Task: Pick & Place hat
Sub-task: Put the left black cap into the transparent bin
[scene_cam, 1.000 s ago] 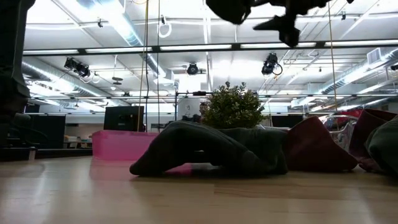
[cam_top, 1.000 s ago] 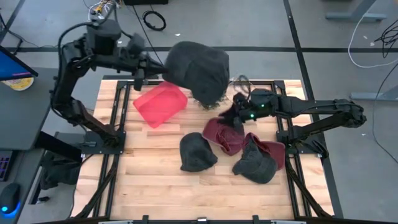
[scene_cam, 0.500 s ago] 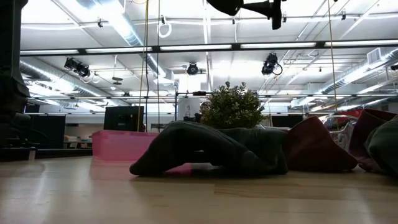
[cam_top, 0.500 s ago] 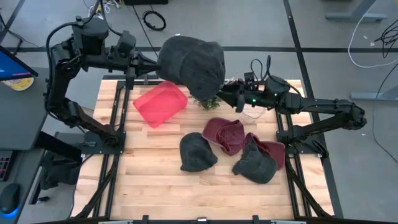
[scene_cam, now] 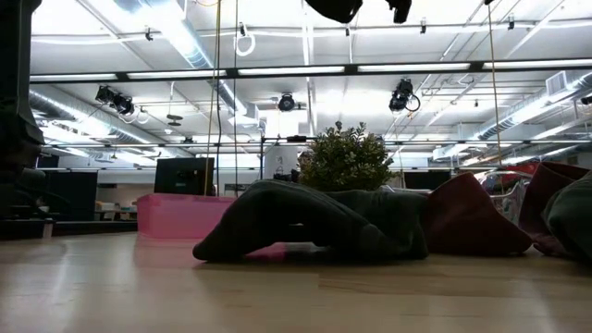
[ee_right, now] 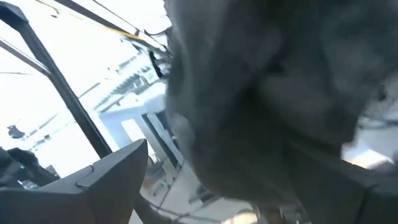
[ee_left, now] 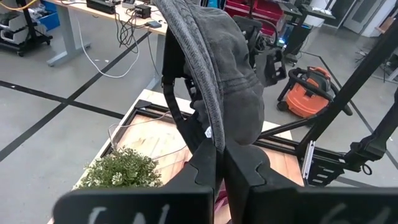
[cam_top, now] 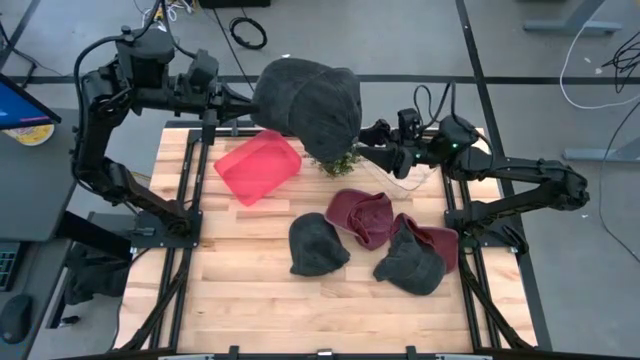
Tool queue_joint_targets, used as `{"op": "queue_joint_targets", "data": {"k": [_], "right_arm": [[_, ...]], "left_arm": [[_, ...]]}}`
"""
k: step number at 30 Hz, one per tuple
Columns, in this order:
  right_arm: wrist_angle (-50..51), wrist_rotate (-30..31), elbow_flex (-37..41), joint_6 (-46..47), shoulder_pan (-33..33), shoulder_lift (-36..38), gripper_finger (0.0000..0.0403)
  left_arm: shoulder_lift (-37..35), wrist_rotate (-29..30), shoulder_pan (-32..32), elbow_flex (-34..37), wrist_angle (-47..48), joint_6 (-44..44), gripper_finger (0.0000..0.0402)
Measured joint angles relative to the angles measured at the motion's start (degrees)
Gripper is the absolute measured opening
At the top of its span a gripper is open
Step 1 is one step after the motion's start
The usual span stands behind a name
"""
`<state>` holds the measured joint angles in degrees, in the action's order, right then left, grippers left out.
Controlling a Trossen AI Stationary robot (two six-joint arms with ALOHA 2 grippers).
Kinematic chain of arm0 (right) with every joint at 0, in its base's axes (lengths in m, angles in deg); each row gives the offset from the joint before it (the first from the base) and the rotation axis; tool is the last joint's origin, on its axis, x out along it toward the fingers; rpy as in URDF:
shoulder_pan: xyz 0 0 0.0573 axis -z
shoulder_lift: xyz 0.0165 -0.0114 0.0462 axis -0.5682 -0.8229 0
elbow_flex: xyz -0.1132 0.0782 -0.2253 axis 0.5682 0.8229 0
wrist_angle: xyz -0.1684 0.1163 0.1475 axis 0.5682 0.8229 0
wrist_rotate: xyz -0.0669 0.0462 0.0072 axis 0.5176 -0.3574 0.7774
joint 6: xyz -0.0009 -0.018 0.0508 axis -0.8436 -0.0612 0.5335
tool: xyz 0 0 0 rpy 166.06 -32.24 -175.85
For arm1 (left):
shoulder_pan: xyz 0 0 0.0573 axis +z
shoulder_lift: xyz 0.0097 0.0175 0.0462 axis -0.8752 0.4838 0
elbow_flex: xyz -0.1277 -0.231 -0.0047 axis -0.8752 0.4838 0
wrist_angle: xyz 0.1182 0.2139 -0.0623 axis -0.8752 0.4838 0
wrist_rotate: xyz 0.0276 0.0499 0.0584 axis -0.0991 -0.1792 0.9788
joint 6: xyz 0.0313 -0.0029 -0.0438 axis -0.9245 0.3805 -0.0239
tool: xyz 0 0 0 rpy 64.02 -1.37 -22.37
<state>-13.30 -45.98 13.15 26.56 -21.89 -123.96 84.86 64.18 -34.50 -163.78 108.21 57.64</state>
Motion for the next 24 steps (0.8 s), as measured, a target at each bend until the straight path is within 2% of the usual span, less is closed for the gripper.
{"op": "queue_joint_targets", "data": {"k": [7, 24], "right_arm": [[-4.25, 1.71, 0.0, 0.15, -0.02, 0.0, 0.0398], [-15.32, 2.45, -0.99, 3.44, -0.04, -5.8, 0.0395]], "left_arm": [[0.51, -0.03, 0.0, 0.11, -0.84, -0.07, 0.0011], [4.2, -1.13, -0.72, 0.13, -2.17, -1.55, 0.0013]]}}
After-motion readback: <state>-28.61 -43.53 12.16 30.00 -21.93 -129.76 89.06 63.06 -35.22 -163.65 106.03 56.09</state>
